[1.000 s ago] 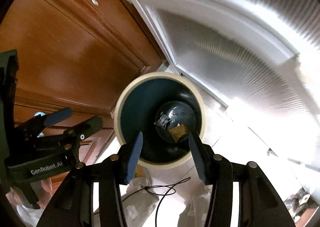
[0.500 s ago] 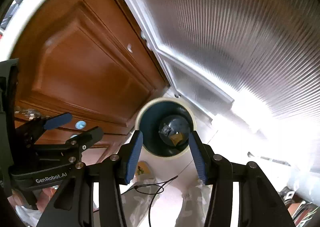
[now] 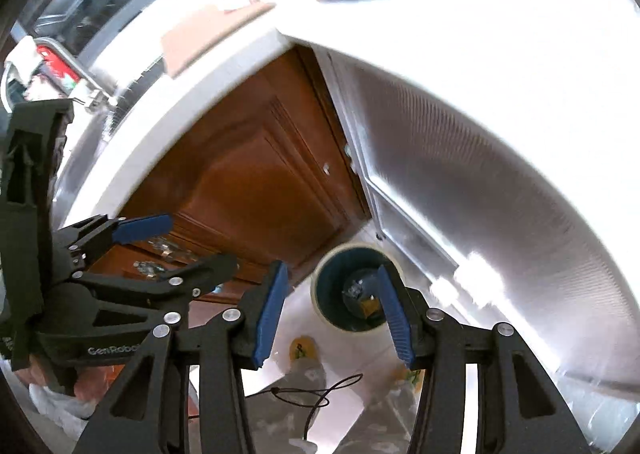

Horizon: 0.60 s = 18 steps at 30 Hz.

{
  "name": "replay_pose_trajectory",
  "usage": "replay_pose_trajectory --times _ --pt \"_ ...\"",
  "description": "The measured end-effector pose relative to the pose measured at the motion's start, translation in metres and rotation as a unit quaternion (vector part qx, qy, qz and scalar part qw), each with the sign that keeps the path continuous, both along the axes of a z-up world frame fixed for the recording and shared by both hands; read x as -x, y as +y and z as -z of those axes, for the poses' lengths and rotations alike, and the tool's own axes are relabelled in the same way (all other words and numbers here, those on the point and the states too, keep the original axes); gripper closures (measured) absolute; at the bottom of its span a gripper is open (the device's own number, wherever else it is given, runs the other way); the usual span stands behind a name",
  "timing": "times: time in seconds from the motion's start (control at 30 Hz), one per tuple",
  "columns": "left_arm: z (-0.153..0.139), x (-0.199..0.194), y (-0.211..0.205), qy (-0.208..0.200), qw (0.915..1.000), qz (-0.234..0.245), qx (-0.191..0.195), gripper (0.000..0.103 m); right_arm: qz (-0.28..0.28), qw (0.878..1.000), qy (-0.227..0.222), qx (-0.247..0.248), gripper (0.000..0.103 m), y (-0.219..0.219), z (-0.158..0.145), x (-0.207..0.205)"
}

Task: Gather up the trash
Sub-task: 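Raise both tools back up toward the counter trash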

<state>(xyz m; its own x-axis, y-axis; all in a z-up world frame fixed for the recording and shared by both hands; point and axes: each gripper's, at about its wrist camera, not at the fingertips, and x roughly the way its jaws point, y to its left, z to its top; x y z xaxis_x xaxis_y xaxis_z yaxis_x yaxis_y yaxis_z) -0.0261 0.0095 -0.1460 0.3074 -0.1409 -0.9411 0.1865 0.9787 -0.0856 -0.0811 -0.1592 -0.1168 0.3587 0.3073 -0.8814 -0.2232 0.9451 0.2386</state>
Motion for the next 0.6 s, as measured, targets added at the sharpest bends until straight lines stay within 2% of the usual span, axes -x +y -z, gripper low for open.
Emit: replay_pose_trajectory --times 0.3,0.47,0.6 --pt "-0.081 -0.013 -0.001 -0.056 0.9984 0.001 -0.010 0.017 -0.019 0.997 -0.079 -0.013 0.054 -0.011 -0.096 -0.024" --pt "-0.134 -0.031 -0.001 -0.086 0.9962 0.003 -0.013 0.017 -0.020 0.993 -0.111 -0.018 0.054 -0.022 -0.138 -0.050" --pt "-0.161 -0.051 0.000 -0.107 0.9940 0.010 -0.021 0.017 -0.014 0.991 -0.130 -0.023 0.054 -0.027 -0.162 -0.085"
